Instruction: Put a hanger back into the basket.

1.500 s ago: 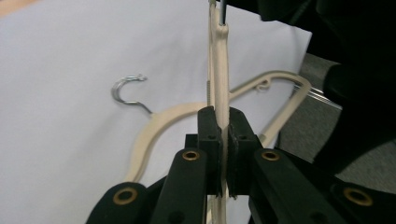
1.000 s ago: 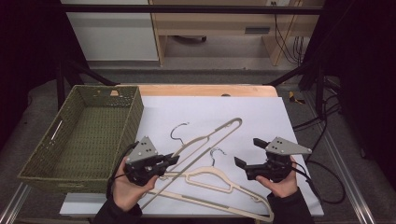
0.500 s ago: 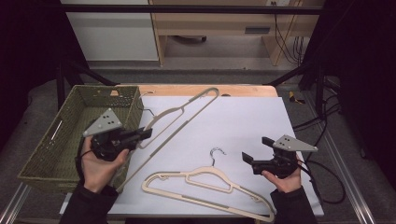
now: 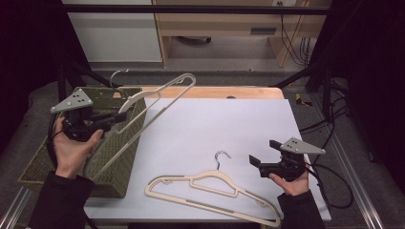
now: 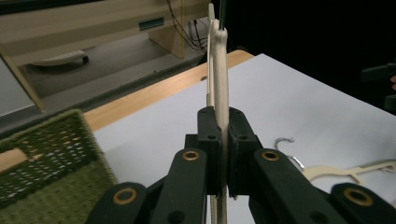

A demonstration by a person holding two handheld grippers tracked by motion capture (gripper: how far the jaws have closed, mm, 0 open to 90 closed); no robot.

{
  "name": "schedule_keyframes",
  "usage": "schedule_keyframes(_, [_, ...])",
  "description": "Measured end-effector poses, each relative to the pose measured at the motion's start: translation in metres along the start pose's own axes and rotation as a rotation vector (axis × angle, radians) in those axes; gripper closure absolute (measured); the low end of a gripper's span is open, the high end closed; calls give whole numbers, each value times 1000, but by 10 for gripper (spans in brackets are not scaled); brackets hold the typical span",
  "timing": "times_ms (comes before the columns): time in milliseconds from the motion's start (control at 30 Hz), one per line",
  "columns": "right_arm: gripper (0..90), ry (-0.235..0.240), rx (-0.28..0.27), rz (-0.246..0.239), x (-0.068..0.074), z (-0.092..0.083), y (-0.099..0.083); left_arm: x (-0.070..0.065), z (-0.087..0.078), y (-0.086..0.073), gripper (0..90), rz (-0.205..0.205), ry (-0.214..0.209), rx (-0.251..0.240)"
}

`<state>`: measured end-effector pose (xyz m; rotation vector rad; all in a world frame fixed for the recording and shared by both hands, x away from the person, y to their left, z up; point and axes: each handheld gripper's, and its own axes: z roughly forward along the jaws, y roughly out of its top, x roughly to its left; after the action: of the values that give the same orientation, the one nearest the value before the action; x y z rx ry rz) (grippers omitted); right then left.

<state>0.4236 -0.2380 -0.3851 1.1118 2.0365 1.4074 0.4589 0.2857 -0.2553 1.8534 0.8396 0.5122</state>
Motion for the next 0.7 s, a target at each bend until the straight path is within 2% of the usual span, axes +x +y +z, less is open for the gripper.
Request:
schedule_keyframes(167, [57, -9, 9, 5, -1, 2, -1, 21, -10, -1, 859, -1, 27, 12])
schedule_keyframes(267, [57, -7, 11, 1, -1, 2, -1, 31, -15, -5, 859, 15, 47, 24])
schedule_keyframes(567, [58, -15, 14, -1, -1, 2, -1, 65, -28, -20, 858, 11, 93, 38])
schedule_keyframes(700, [58, -15, 19, 0, 0, 3, -1, 79, -34, -30, 858, 29, 101, 65])
